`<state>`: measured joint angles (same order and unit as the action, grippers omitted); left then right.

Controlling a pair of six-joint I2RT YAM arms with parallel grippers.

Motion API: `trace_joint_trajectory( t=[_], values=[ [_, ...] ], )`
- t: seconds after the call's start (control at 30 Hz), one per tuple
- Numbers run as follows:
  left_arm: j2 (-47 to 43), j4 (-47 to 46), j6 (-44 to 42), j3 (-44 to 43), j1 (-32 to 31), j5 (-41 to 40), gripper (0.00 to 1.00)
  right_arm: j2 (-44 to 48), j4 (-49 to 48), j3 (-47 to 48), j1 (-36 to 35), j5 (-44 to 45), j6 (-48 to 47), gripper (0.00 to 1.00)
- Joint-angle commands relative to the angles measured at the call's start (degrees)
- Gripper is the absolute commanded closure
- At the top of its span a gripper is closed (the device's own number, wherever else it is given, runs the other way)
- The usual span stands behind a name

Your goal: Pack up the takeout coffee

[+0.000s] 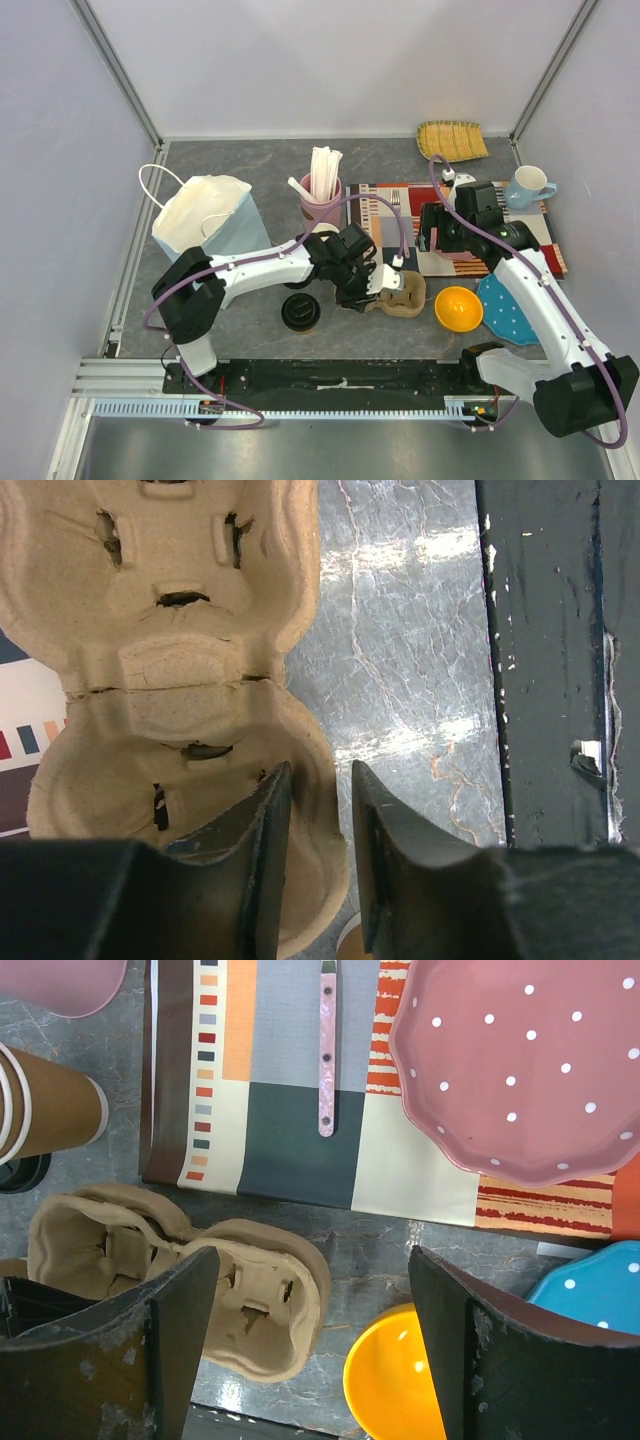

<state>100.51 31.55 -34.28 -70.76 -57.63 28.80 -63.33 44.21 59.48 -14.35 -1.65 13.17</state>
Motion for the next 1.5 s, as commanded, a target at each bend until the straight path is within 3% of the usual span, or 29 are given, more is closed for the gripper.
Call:
trace_joint_trajectory(
  t=[0.0, 0.03, 0.27, 0.37, 0.4, 0.7, 0.97, 1.13, 1.23, 1.4, 1.47],
  values=[
    [-0.7, -0.3, 2.1, -0.5, -0.2, 0.3, 0.67, 1.8, -1.5, 0.3, 0.4, -0.3, -1.0, 0.15],
    [-0.9, 0.0, 2.4, -1.0, -0.2, 0.5, 0.73, 1.7, -1.4, 0.3, 0.5, -0.4, -1.0, 0.15],
    [-1.4, 2.5, 3.6, -3.8, -0.2, 2.4, 0.74, 0.8, -1.4, 0.5, 0.4, -1.0, -1.3, 0.15],
    [-1.2, 2.5, 3.6, -4.6, 0.0, 1.6, 0.88, 0.8, -1.5, 0.6, 0.4, -1.3, -1.4, 0.15],
    [-1.4, 2.5, 3.7, -4.9, 0.0, 1.0, 0.98, 0.8, -1.4, 0.7, 0.4, -1.3, -1.5, 0.15],
    [-6.6, 1.4, 3.5, -5.7, 0.0, -5.8, 0.98, 1.7, -1.5, 1.0, 0.4, -1.2, -0.3, 0.15],
    [-11.4, -1.0, 3.9, -2.4, 0.0, -7.0, 0.98, 1.3, -1.9, 2.2, 0.4, -2.8, 0.6, 0.15],
    [-14.8, -2.8, 3.3, -2.3, 0.0, -12.4, 0.98, 2.2, -1.1, 6.1, 0.5, -4.0, 4.7, 0.08],
    [-17.9, -4.0, 0.1, -0.5, 0.0, -16.5, 0.98, 2.7, -0.6, 7.6, 0.5, -6.6, 7.1, 0.02],
    [-21.1, -7.4, -2.7, 1.5, 0.0, -21.6, 0.98, 3.3, -2.3, 3.5, 0.5, -16.4, 13.6, 0.02],
    [-22.2, -7.5, -2.8, 1.5, 0.0, -22.3, 0.98, 4.5, -2.5, 1.9, 0.6, -16.0, 14.6, 0.02]
  ],
)
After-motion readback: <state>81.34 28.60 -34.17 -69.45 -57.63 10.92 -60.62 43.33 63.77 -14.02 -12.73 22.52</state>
